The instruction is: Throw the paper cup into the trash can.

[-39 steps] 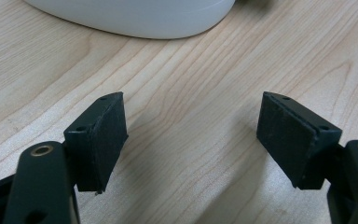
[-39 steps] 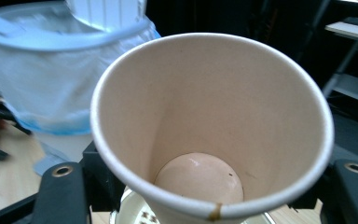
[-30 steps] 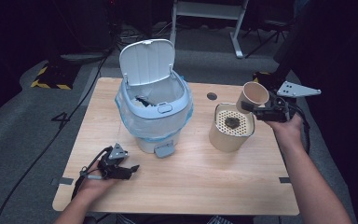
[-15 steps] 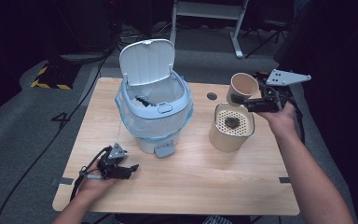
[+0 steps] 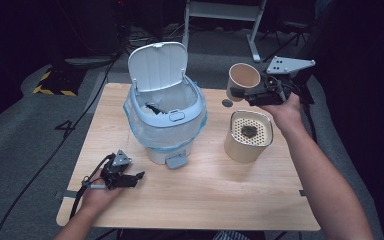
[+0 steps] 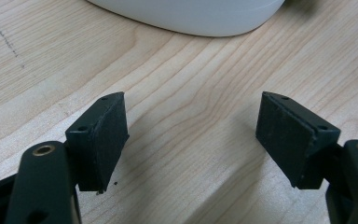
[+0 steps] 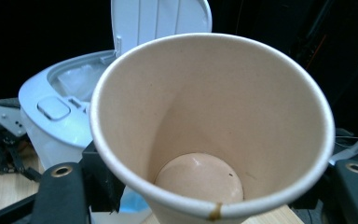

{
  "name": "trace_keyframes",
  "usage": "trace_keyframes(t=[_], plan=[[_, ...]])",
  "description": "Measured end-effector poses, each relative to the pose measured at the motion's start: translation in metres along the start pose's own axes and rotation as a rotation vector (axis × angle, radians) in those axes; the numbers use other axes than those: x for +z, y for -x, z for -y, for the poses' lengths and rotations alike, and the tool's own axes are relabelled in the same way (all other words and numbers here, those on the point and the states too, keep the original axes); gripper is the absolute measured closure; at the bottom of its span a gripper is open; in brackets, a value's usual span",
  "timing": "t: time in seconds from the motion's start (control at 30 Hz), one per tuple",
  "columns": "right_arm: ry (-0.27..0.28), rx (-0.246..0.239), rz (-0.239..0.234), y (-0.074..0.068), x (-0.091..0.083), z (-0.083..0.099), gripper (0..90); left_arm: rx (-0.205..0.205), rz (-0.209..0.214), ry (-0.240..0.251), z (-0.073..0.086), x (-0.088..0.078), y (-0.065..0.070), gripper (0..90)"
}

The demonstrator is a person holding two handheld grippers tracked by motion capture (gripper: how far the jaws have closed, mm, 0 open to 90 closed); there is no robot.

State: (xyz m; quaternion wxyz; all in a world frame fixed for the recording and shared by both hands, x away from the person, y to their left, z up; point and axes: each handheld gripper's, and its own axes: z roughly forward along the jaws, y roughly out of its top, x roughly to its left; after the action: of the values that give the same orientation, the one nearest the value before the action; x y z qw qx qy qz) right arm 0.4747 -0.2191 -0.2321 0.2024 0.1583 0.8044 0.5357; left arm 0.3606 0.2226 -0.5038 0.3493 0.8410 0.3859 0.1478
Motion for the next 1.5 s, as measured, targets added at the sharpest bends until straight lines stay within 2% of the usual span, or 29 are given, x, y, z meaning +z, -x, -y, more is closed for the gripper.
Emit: trace_keyframes(t=[0.37, 0.57, 0.6, 0.73, 0.93, 1.03, 1.07, 1.33, 1.5], plan=[[0.027, 0.023, -0.052, -0.006, 0.030, -0.022, 30.2, -0.005, -0.003, 0.000, 0.000, 0.000, 0.000, 25.0], [0.013, 0.024, -0.064, -0.012, 0.049, -0.030, 29.9, -0.007, -0.007, 0.002, -0.001, 0.001, 0.000, 24.9], [0.000, 0.012, -0.072, -0.016, 0.059, -0.034, 30.0, -0.009, -0.008, 0.000, -0.001, 0.001, 0.001, 24.9], [-0.020, -0.006, -0.092, -0.024, 0.079, -0.041, 30.0, -0.006, -0.011, 0.001, -0.001, 0.001, 0.000, 24.9], [-0.039, -0.029, -0.117, -0.035, 0.104, -0.047, 30.0, -0.006, -0.011, 0.001, -0.001, 0.001, 0.000, 24.9], [-0.047, -0.025, -0.126, -0.037, 0.110, -0.049, 30.0, -0.006, -0.011, 0.002, -0.001, 0.001, 0.000, 24.9], [-0.062, -0.023, -0.133, -0.038, 0.119, -0.051, 29.9, -0.006, -0.011, 0.002, -0.001, 0.001, 0.000, 25.0], [-0.127, -0.028, -0.148, -0.040, 0.140, -0.050, 29.7, -0.006, -0.011, 0.000, -0.001, 0.001, 0.000, 24.9], [-0.136, -0.023, -0.166, -0.040, 0.147, -0.048, 29.7, -0.005, -0.011, 0.000, -0.001, 0.001, 0.000, 24.9]])
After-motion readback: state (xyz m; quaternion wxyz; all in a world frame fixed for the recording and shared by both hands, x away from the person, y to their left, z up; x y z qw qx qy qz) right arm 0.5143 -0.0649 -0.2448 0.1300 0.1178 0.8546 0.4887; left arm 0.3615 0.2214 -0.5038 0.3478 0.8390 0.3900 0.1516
